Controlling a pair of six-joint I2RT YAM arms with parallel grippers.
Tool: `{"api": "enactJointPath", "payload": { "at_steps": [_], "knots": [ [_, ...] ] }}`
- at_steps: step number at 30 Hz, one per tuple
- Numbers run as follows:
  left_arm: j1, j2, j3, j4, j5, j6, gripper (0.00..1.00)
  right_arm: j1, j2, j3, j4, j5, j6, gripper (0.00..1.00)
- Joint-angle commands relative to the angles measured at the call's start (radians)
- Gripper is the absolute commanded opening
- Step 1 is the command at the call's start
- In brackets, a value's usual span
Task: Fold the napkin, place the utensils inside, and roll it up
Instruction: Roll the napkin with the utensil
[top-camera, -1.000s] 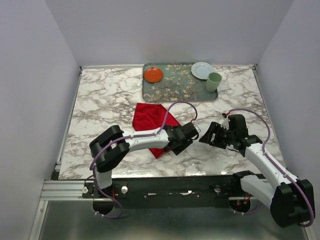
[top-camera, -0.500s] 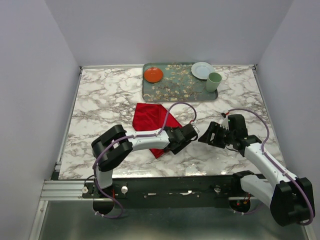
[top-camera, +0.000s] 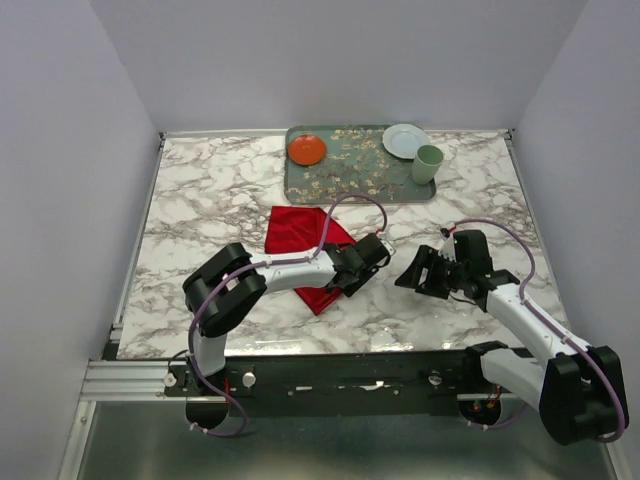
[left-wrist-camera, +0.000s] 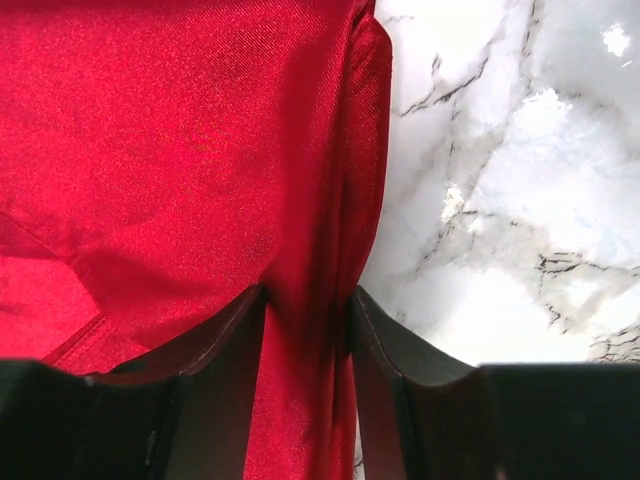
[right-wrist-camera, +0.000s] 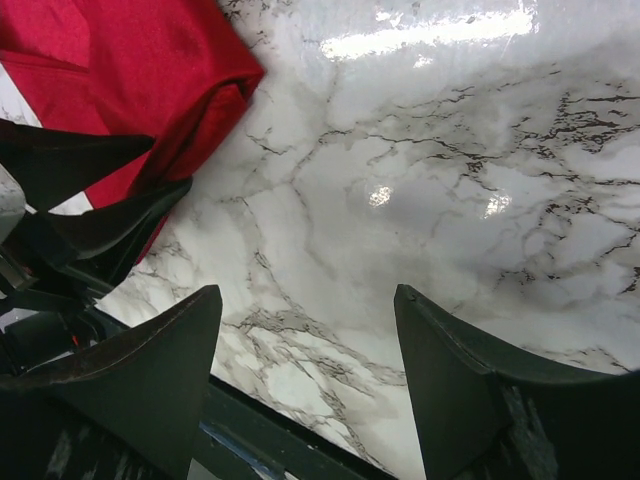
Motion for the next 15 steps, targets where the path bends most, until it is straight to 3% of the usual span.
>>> {"api": "enactJointPath", "payload": {
  "at_steps": [1,3,8,9,11,15],
  "knots": [
    [0.025,0.086,-0.032,-0.037,0.100,0.003,0.34,-0.003,0.025,-0.018,0.036,-0.043,0.012,0.78],
    [0.028,0.092,-0.032,-0.034,0.114,-0.003,0.22,-0.003,0.029,-0.024,0.046,-0.052,0.020,0.78],
    [0.048,0.088,-0.029,-0.009,0.187,-0.026,0.17,-0.003,0.048,-0.059,0.146,-0.130,0.084,0.81],
    [0.051,0.083,-0.026,-0.005,0.212,-0.035,0.00,-0.003,0.051,-0.082,0.172,-0.144,0.104,0.89],
    [0.074,0.062,-0.024,0.013,0.243,-0.069,0.00,-0.003,0.055,-0.087,0.206,-0.132,0.155,0.95],
    [0.137,0.029,-0.041,0.063,0.437,-0.148,0.00,-0.003,0.089,-0.102,0.284,-0.129,0.213,0.97]
  ]
}}
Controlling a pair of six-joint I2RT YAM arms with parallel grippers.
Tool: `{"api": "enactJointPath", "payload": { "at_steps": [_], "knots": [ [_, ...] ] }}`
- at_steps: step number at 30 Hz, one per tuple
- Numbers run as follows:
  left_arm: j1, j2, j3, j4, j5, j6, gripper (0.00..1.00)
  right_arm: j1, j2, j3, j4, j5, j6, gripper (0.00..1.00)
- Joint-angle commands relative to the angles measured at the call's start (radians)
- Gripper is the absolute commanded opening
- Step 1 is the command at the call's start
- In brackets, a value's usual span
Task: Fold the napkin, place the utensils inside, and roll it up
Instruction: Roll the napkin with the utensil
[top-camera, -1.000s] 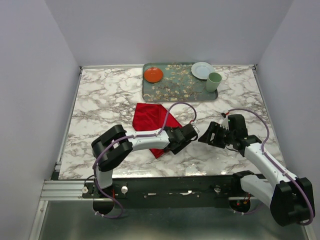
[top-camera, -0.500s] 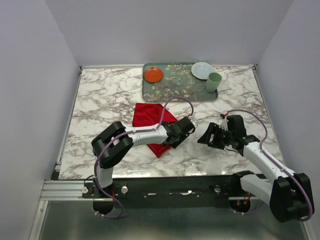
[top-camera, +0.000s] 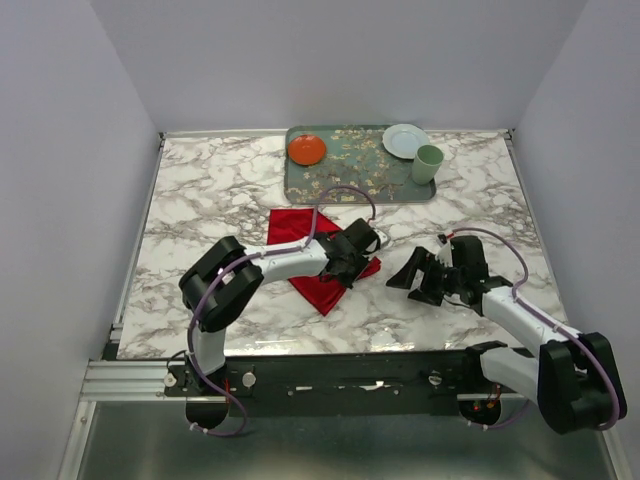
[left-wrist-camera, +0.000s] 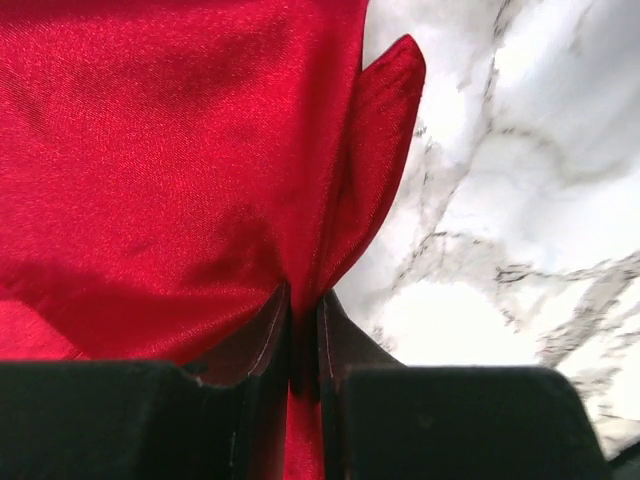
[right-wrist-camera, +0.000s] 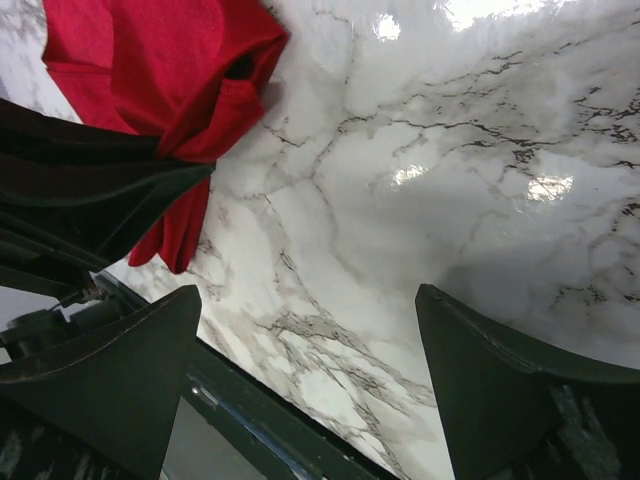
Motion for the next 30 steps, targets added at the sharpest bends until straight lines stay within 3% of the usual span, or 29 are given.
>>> {"api": "enactJointPath", "payload": {
  "at_steps": [1,8,13,23,27,30],
  "knots": [
    [0.072,0.006,-0.065,0.060,0.306,-0.122,0.00,-0.002,0.051,-0.024,0.162,-0.041,0.106,0.96],
    [0.097,-0.034,-0.105,0.160,0.430,-0.197,0.00,0.052,0.165,-0.061,0.397,-0.061,0.304,0.91],
    [0.101,-0.038,-0.139,0.232,0.478,-0.246,0.00,0.182,0.189,-0.040,0.455,0.046,0.387,0.90],
    [0.111,-0.080,-0.179,0.284,0.498,-0.277,0.00,0.253,0.240,-0.033,0.337,0.285,0.634,0.88],
    [0.111,-0.084,-0.189,0.303,0.504,-0.288,0.00,0.286,0.316,0.009,0.345,0.250,0.675,0.77],
    [0.112,-0.093,-0.194,0.307,0.500,-0.286,0.00,0.326,0.317,-0.006,0.340,0.299,0.743,0.75]
  ]
}}
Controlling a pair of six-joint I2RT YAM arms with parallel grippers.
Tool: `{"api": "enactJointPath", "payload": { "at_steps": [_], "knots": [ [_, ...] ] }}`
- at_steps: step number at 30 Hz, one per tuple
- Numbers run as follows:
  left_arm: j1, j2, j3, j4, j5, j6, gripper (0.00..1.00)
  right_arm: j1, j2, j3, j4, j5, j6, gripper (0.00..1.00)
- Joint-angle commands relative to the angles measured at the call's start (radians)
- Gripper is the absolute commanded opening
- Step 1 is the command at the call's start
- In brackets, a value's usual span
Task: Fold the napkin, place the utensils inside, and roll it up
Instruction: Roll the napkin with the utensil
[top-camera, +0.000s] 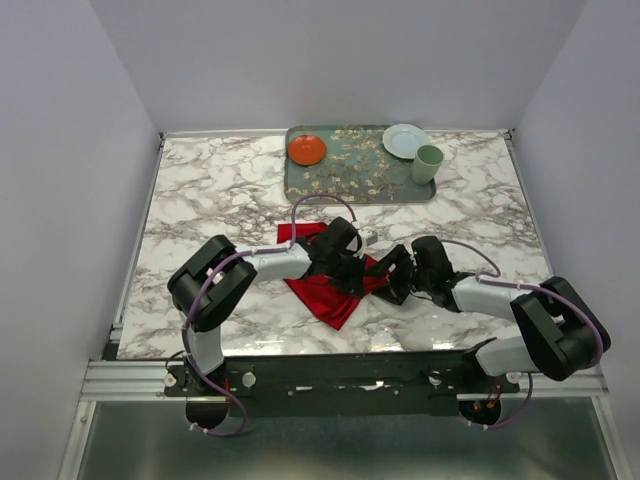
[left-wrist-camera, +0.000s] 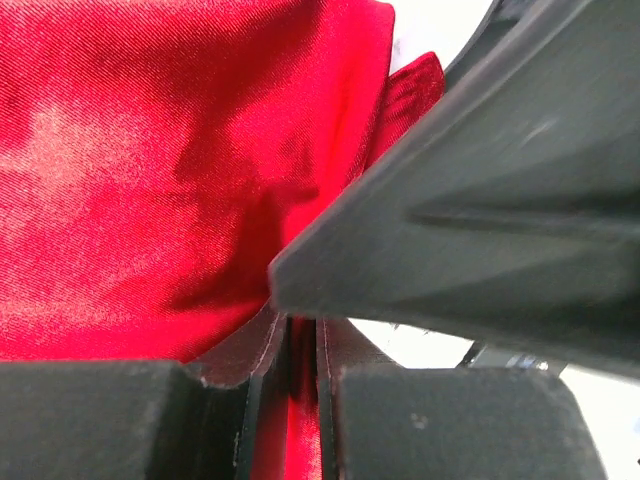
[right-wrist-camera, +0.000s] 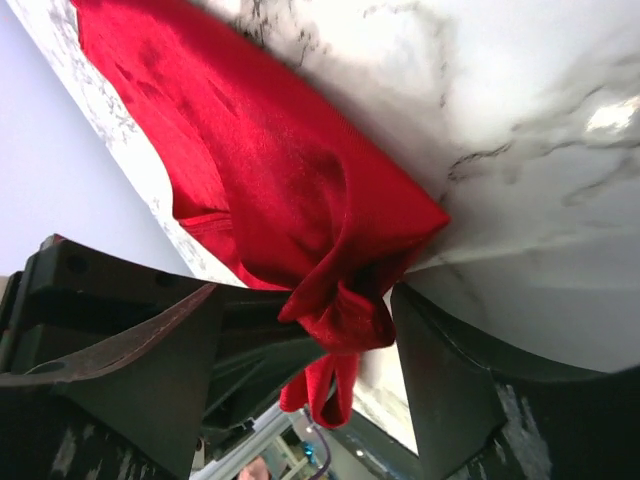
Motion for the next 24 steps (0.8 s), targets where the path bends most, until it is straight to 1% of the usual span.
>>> {"api": "enactJointPath", "payload": {
  "at_steps": [1,2,6,12,14,15,17,21,24],
  "knots": [
    [0.006,-0.052,-0.017,0.028,0.025,-0.011,0.00,0.059,0.023,-0.022,-0.054,0.125,0.130,0.74],
    [0.006,-0.057,-0.021,0.031,0.022,-0.011,0.00,0.061,0.002,-0.031,-0.054,0.163,0.147,0.72],
    [0.008,-0.071,-0.035,0.043,0.028,-0.014,0.00,0.076,-0.037,-0.064,-0.089,0.228,0.176,0.67],
    [0.008,-0.074,-0.052,0.074,0.038,-0.025,0.00,0.090,-0.001,-0.042,-0.094,0.266,0.195,0.64],
    [0.008,-0.071,-0.055,0.080,0.039,-0.025,0.00,0.096,0.026,-0.019,-0.093,0.269,0.190,0.56],
    [0.008,-0.069,-0.055,0.080,0.038,-0.023,0.00,0.100,0.034,-0.013,-0.093,0.269,0.190,0.49],
    [0.006,-0.071,-0.059,0.083,0.038,-0.023,0.00,0.105,0.042,-0.005,-0.094,0.265,0.189,0.46],
    [0.006,-0.075,-0.067,0.086,0.033,-0.025,0.00,0.120,0.025,0.002,-0.117,0.281,0.189,0.45],
    [0.000,-0.078,-0.070,0.097,0.036,-0.035,0.00,0.123,0.048,0.034,-0.149,0.274,0.166,0.45]
  ]
}}
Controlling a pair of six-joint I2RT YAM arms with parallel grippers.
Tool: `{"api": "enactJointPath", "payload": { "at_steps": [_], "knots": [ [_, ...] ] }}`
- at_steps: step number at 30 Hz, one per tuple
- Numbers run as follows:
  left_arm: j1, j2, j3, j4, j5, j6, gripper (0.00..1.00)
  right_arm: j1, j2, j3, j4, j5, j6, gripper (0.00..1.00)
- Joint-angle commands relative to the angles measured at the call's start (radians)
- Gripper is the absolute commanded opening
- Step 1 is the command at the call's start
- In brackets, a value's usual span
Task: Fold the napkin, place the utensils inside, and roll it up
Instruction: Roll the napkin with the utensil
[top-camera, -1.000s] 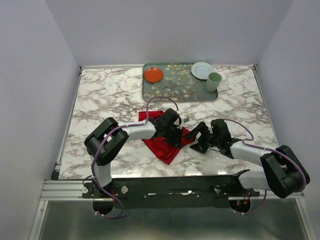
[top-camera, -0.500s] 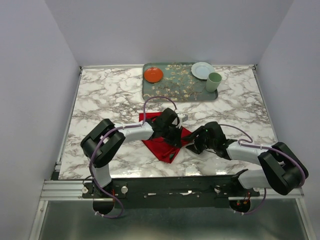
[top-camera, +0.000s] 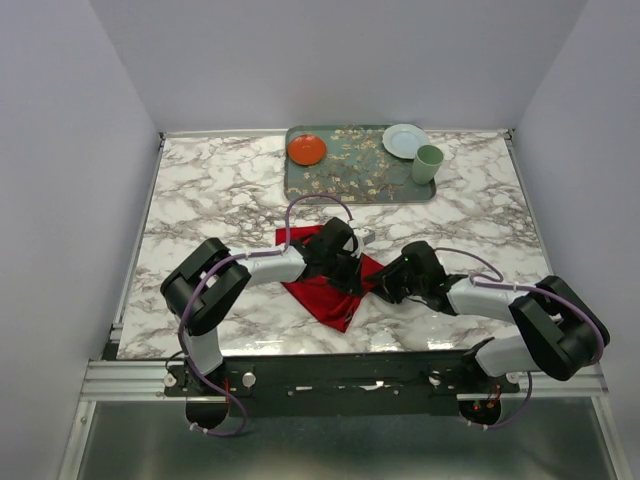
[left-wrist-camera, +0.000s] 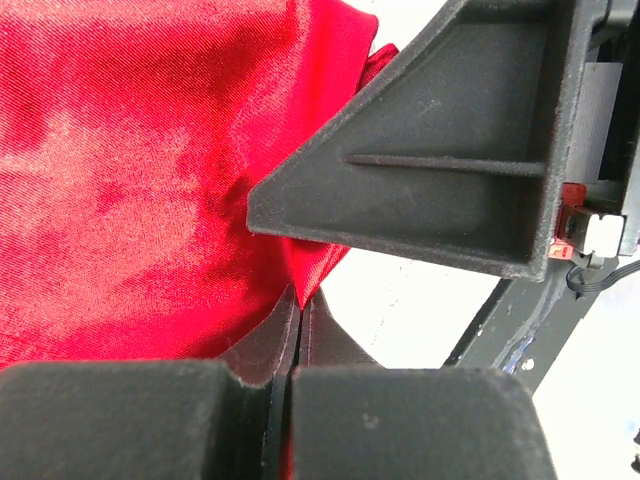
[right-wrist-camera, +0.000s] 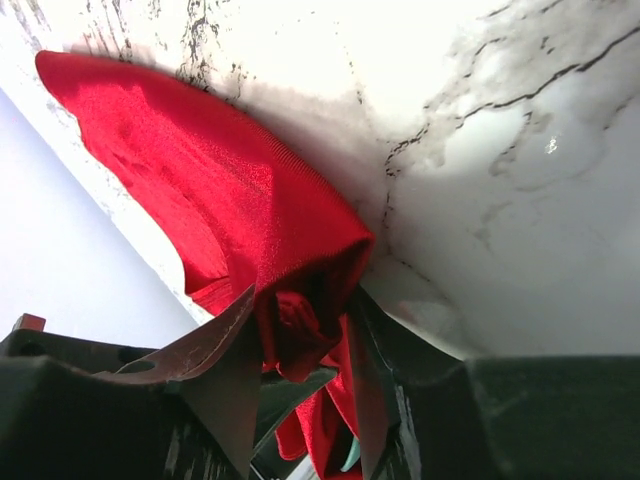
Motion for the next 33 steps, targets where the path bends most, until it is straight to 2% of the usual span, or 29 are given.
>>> {"api": "enactJointPath", "payload": {
  "at_steps": [1,6,10,12,14,15,18,19,23,24,27,31,33],
  "knots": [
    [-0.010,-0.035,-0.013,0.030,0.019,-0.015,0.00,0.014,0.044,0.043,-0.140,0.058,-0.039,0.44],
    [-0.051,-0.035,-0.013,0.024,-0.035,-0.021,0.00,0.027,0.067,0.080,-0.185,0.060,-0.119,0.28],
    [-0.082,-0.033,-0.009,0.009,-0.101,-0.022,0.00,0.030,0.070,0.078,-0.187,0.074,-0.142,0.07],
    [-0.097,-0.047,-0.009,-0.003,-0.153,-0.016,0.01,0.030,0.067,0.086,-0.193,0.071,-0.156,0.01],
    [-0.127,-0.070,-0.004,-0.038,-0.260,-0.005,0.07,0.032,0.057,0.089,-0.196,0.071,-0.159,0.00],
    [-0.139,-0.075,0.002,-0.055,-0.297,-0.001,0.18,0.032,0.052,0.090,-0.196,0.074,-0.159,0.01],
    [-0.165,-0.095,0.011,-0.094,-0.356,-0.001,0.31,0.032,0.043,0.095,-0.197,0.084,-0.174,0.03],
    [-0.168,-0.107,0.007,-0.097,-0.360,-0.005,0.33,0.032,0.041,0.095,-0.196,0.087,-0.177,0.08],
    [-0.186,-0.150,-0.024,-0.106,-0.425,-0.014,0.45,0.032,0.050,0.100,-0.196,0.072,-0.203,0.08],
    [-0.186,-0.162,-0.033,-0.100,-0.431,-0.015,0.54,0.034,0.057,0.104,-0.197,0.068,-0.208,0.08],
    [-0.191,-0.207,-0.044,-0.112,-0.500,-0.010,0.71,0.034,0.055,0.113,-0.196,0.078,-0.234,0.15],
    [-0.203,-0.283,-0.053,-0.124,-0.549,-0.004,0.71,0.034,0.021,0.110,-0.196,0.094,-0.254,0.16],
    [-0.209,-0.296,-0.061,-0.123,-0.554,0.002,0.68,0.032,0.012,0.113,-0.228,0.098,-0.262,0.22]
  ]
}}
